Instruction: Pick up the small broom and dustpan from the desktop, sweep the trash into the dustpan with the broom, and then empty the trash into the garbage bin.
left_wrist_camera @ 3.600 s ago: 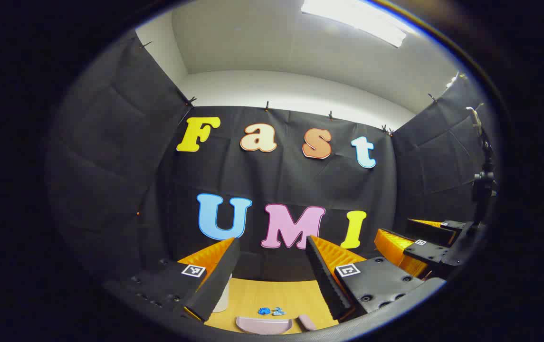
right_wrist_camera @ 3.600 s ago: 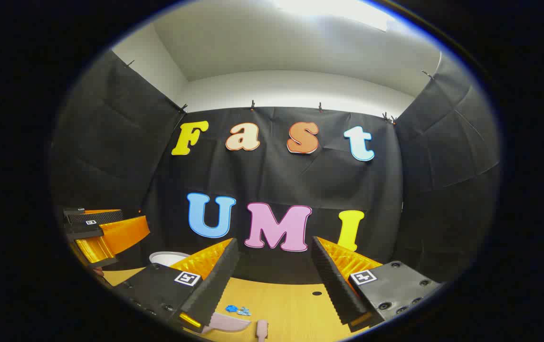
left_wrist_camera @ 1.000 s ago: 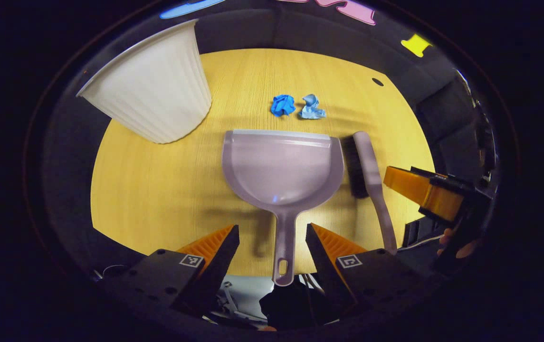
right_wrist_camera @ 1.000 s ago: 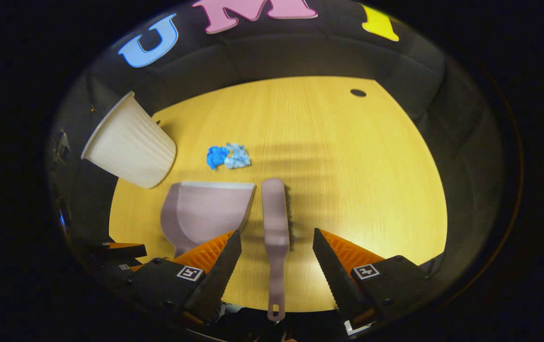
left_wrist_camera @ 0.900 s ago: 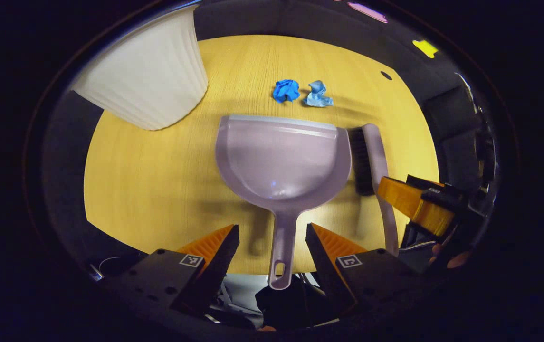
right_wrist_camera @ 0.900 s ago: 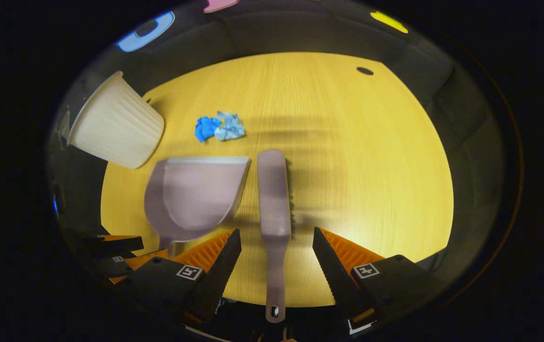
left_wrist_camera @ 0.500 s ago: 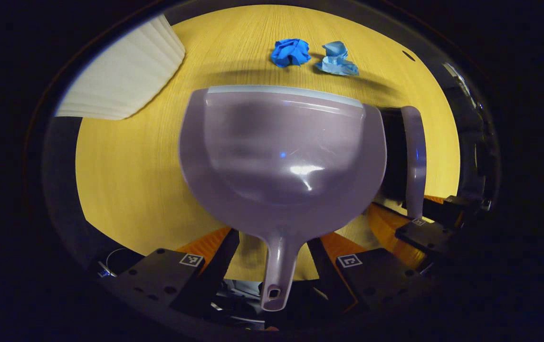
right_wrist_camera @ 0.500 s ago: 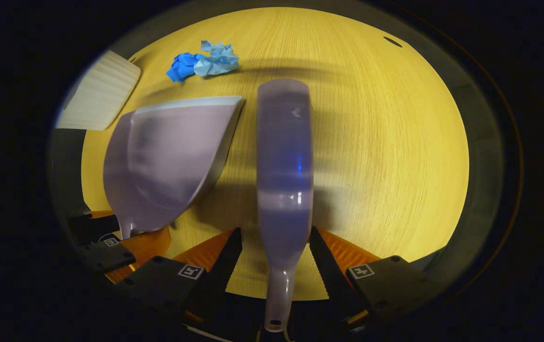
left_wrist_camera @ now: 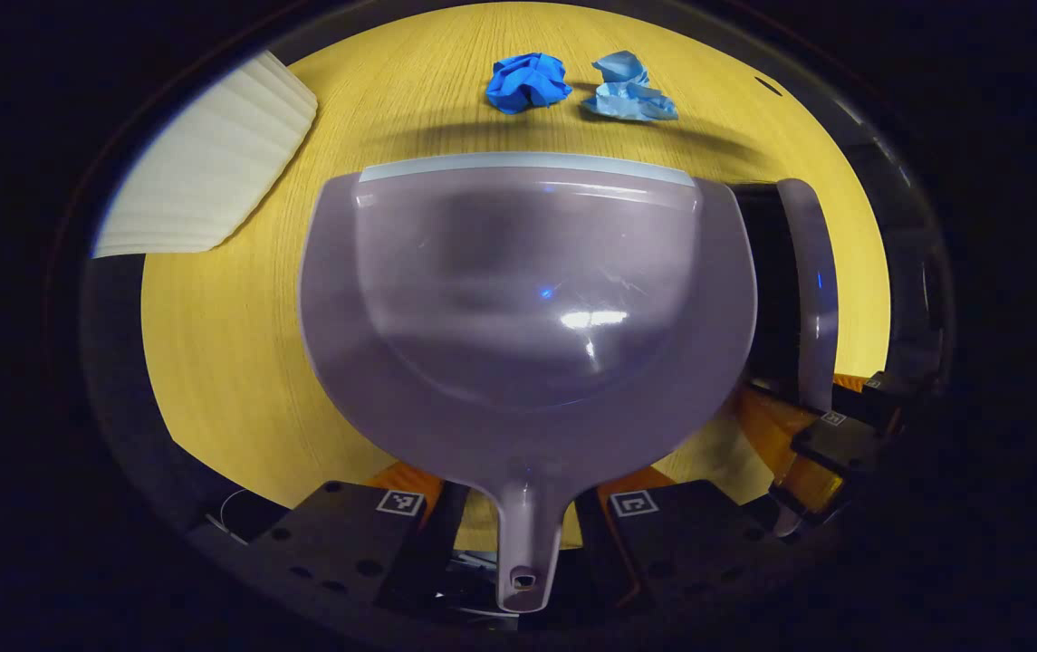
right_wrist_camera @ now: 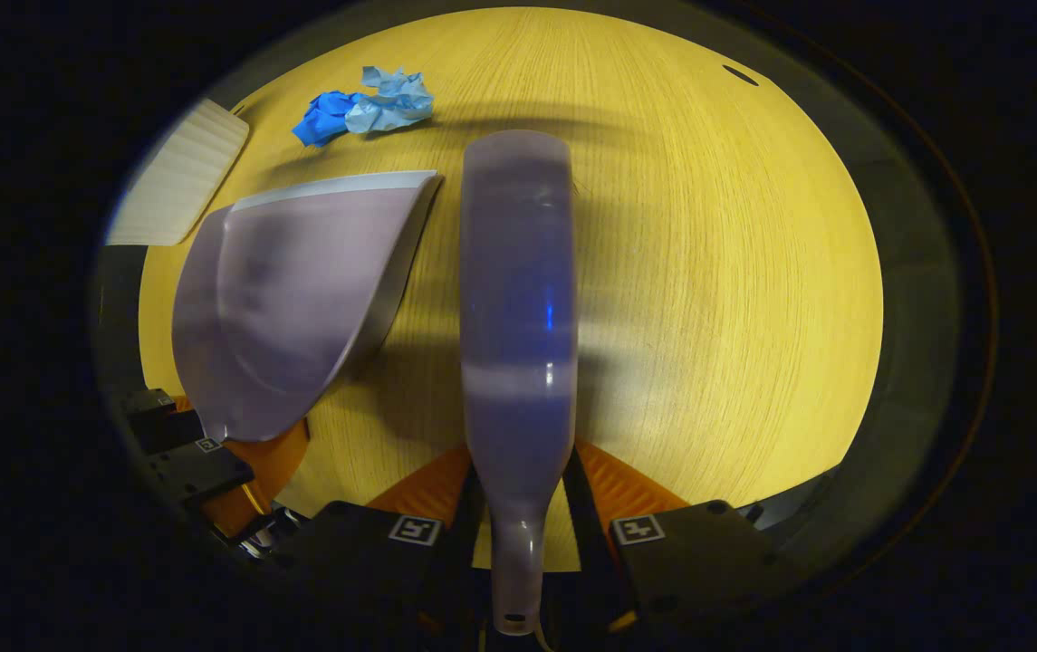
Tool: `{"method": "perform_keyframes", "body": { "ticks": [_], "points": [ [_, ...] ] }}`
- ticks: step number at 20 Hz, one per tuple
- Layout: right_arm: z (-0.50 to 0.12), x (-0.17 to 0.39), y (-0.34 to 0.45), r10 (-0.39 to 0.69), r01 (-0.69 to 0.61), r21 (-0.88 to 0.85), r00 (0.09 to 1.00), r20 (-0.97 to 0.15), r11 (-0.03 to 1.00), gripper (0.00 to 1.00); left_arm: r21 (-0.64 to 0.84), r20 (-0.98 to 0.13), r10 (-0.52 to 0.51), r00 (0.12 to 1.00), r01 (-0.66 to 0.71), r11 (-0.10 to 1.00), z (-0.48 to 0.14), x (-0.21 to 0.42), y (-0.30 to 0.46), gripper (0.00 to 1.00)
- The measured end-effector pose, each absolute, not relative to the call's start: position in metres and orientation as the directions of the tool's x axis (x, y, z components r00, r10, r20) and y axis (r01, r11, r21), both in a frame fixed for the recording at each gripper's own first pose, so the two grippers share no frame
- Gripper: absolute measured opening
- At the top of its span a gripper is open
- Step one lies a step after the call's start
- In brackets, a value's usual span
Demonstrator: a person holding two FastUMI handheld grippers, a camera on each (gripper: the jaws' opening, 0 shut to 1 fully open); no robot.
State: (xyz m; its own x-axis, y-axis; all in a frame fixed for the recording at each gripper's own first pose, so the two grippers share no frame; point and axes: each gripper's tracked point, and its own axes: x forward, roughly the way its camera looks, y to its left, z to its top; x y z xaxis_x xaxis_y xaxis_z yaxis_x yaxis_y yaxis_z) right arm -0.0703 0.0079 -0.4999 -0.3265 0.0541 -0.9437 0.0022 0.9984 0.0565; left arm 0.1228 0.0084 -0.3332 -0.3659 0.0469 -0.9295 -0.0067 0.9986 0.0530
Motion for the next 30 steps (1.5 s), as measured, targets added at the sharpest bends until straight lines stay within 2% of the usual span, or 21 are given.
{"method": "perform_keyframes", "body": {
  "ticks": [2, 3, 4, 7, 9, 12, 14, 15, 19, 20, 21, 25, 27, 28, 30],
  "points": [
    [-0.502, -0.07, 0.008, 0.048, -0.011, 0.055, -0.321, -0.946, 0.998, 0.4, 0.046, -0.913, 0.052, -0.405, 0.025, 0.999, -0.334, 0.117, 0.008, 0.4],
    [-0.502, -0.071, 0.008, 0.05, -0.017, 0.058, -0.323, -0.945, 0.998, 0.4, 0.046, -0.912, 0.057, -0.406, 0.039, 0.998, -0.329, 0.121, 0.009, 0.33],
    [-0.501, -0.071, 0.009, 0.048, -0.02, 0.057, -0.317, -0.947, 0.998, 0.29, 0.043, -0.908, 0.056, -0.414, 0.041, 0.998, -0.33, 0.119, 0.009, 0.31],
    [-0.502, -0.071, 0.011, 0.05, -0.036, 0.064, -0.311, -0.949, 0.997, 0.26, 0.023, -0.909, 0.051, -0.414, 0.072, 0.997, -0.331, 0.119, 0.011, 0.29],
    [-0.5, -0.072, 0.011, 0.069, -0.029, 0.082, -0.313, -0.947, 0.996, 0.21, 0.004, -0.908, 0.051, -0.415, 0.114, 0.994, -0.33, 0.118, 0.015, 0.28],
    [-0.494, -0.066, 0.012, 0.119, -0.054, 0.143, -0.319, -0.94, 0.988, 0.21, -0.029, -0.917, 0.04, -0.398, 0.166, 0.986, -0.324, 0.117, 0.028, 0.26],
    [-0.488, -0.045, 0.004, 0.121, -0.06, 0.143, -0.275, -0.954, 0.988, 0.21, -0.044, -0.923, 0.031, -0.383, 0.186, 0.982, -0.316, 0.117, 0.037, 0.24],
    [-0.484, -0.03, 0.0, 0.123, -0.066, 0.144, -0.249, -0.961, 0.987, 0.21, -0.045, -0.929, 0.035, -0.369, 0.206, 0.977, -0.314, 0.12, 0.042, 0.26],
    [-0.481, 0.056, -0.024, 0.072, -0.189, 0.101, -0.152, -0.986, 0.977, 0.21, -0.008, -0.938, 0.093, -0.335, 0.289, 0.957, -0.307, 0.121, 0.072, 0.25],
    [-0.492, 0.113, -0.043, 0.004, -0.308, 0.029, -0.081, -0.997, 0.951, 0.2, -0.002, -0.94, 0.11, -0.323, 0.327, 0.945, -0.307, 0.124, 0.082, 0.23],
    [-0.499, 0.145, -0.056, -0.043, -0.4, -0.02, -0.049, -0.998, 0.916, 0.2, 0.011, -0.941, 0.135, -0.311, 0.369, 0.929, -0.309, 0.126, 0.093, 0.25],
    [-0.522, 0.189, -0.031, 0.007, -0.489, 0.051, -0.092, -0.996, 0.871, 0.2, -0.001, -0.935, 0.145, -0.323, 0.413, 0.911, -0.317, 0.126, 0.106, 0.25],
    [-0.549, 0.177, 0.0, 0.001, -0.595, 0.096, -0.158, -0.987, 0.798, 0.2, -0.001, -0.933, 0.157, -0.323, 0.44, 0.898, -0.323, 0.13, 0.111, 0.27],
    [-0.557, 0.17, 0.004, -0.039, -0.642, 0.088, -0.181, -0.983, 0.762, 0.21, -0.002, -0.931, 0.16, -0.327, 0.446, 0.895, -0.325, 0.129, 0.112, 0.25],
    [-0.554, 0.15, 0.023, -0.047, -0.726, 0.145, -0.237, -0.97, 0.672, 0.2, -0.001, -0.93, 0.169, -0.325, 0.464, 0.886, -0.328, 0.129, 0.116, 0.23]
  ]
}}
